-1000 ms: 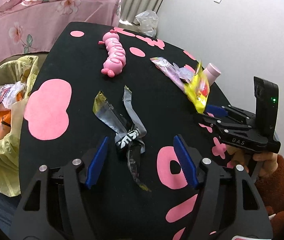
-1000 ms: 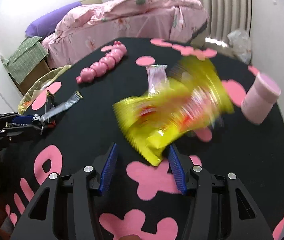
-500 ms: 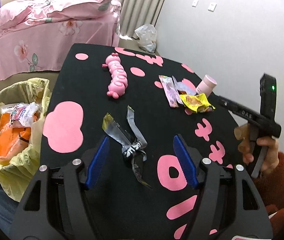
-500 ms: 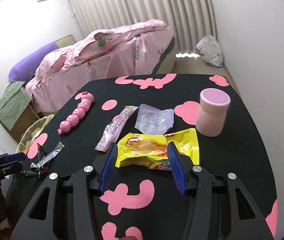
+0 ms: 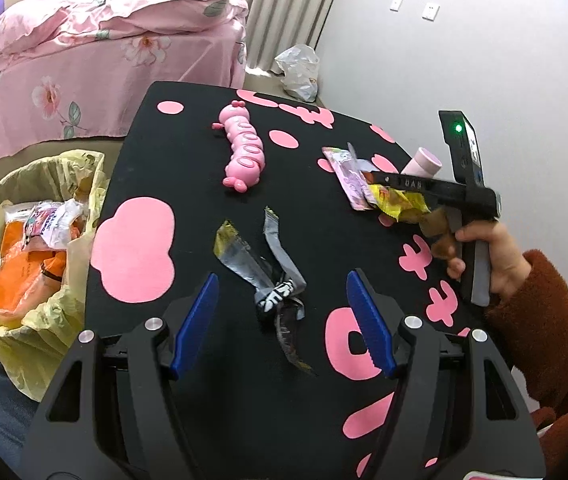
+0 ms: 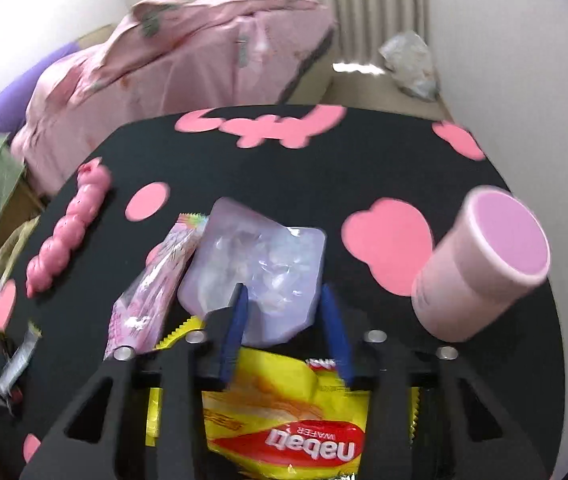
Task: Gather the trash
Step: 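Grasp the silver foil wrapper with the left tool while the right tool reaches for the clear wrapper, then grasp the clear plastic wrapper with the right tool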
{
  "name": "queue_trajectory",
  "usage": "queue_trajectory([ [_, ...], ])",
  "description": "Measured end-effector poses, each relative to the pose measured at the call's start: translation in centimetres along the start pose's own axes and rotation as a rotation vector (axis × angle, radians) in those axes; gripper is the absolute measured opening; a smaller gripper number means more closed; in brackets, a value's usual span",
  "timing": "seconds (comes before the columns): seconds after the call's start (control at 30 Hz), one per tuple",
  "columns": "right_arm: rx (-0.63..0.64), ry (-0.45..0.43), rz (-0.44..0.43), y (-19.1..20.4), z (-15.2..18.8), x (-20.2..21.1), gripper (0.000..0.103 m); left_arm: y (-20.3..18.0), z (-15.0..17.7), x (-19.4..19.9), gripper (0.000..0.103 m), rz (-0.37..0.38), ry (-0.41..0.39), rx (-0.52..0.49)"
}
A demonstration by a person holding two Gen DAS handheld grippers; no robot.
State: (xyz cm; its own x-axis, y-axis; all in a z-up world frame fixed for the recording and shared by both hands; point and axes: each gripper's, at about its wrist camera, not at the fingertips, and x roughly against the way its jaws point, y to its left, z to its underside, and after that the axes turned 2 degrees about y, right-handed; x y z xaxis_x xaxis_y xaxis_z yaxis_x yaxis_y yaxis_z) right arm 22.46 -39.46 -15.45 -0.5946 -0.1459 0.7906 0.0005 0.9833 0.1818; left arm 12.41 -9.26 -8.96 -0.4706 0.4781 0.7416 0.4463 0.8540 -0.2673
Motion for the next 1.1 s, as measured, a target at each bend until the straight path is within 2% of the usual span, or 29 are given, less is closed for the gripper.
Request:
queue_trajectory([
  [0.07, 0.032, -0.023, -0.011, 0.6, 0.2, 0.6, 0.003, 0.3, 0.0, 0.0, 0.063, 0.008, 0.002, 0.011],
  [0.13, 0.089, -0.066, -0.004, 1.6, 0.7, 2.2, 0.003, 0.3, 0.0, 0.0, 0.063, 0.017, 0.002, 0.015],
  [0.3, 0.116, -0.136, -0.063, 2.4, 1.7, 6.3, 0.003, 0.2, 0.2, 0.1, 0.063, 0.032, -0.001, 0.005],
  [0.37, 0.12, -0.133, -0.08, 2.5, 1.7, 6.9, 0.003, 0.2, 0.2, 0.3, 0.063, 0.036, -0.005, 0.005],
  [0.43, 0.078, -0.124, -0.139, 1.8, 1.6, 7.0, 0.004, 0.2, 0.3, 0.4, 0.063, 0.04, -0.006, 0.01],
  [0.5, 0.042, -0.127, -0.113, 1.3, 1.3, 6.5, 0.005, 0.2, 0.4, 0.6, 0.063, 0.039, -0.009, 0.01],
  [0.53, 0.034, -0.12, -0.103, 1.2, 1.1, 6.1, 0.008, 0.3, 0.4, 0.7, 0.063, 0.037, -0.012, 0.012],
  [0.6, 0.027, -0.105, -0.126, 1.0, 0.9, 4.9, 0.024, 0.4, 0.4, 0.7, 0.063, 0.032, -0.013, 0.017],
  [0.63, 0.02, -0.084, -0.133, 1.0, 0.8, 4.2, 0.042, 0.5, 0.4, 0.8, 0.063, 0.027, -0.014, 0.019],
  [0.67, 0.013, -0.064, -0.133, 1.1, 0.7, 3.4, 0.046, 0.7, 0.4, 0.8, 0.063, 0.02, -0.018, 0.024],
  [0.83, -0.006, 0.038, -0.095, 2.0, 0.2, -0.1, 0.046, 1.3, 0.3, 1.0, 0.063, 0.004, -0.023, 0.042],
  [0.87, 0.013, 0.017, -0.075, 2.5, 0.2, 0.0, 0.046, 1.5, 0.3, 1.0, 0.063, 0.002, -0.022, 0.045],
  [0.9, 0.036, 0.033, -0.069, 3.0, 0.3, -0.2, 0.047, 1.6, 0.4, 0.9, 0.063, 0.002, -0.019, 0.05],
  [0.93, 0.082, 0.026, -0.038, 3.8, 0.4, -0.2, 0.046, 1.8, 0.4, 0.8, 0.063, 0.003, -0.016, 0.056],
  [1.0, 0.155, 0.017, -0.037, 5.1, 0.7, 0.0, 0.027, 1.9, 0.5, 0.7, 0.063, 0.006, -0.01, 0.06],
  [1.03, 0.165, 0.008, -0.031, 5.2, 0.8, 0.3, 0.008, 1.9, 0.6, 0.6, 0.063, 0.007, -0.008, 0.059],
  [1.1, 0.179, -0.032, -0.03, 5.6, 0.8, 1.3, 0.006, 1.6, 0.7, 0.6, 0.063, 0.009, -0.007, 0.049],
])
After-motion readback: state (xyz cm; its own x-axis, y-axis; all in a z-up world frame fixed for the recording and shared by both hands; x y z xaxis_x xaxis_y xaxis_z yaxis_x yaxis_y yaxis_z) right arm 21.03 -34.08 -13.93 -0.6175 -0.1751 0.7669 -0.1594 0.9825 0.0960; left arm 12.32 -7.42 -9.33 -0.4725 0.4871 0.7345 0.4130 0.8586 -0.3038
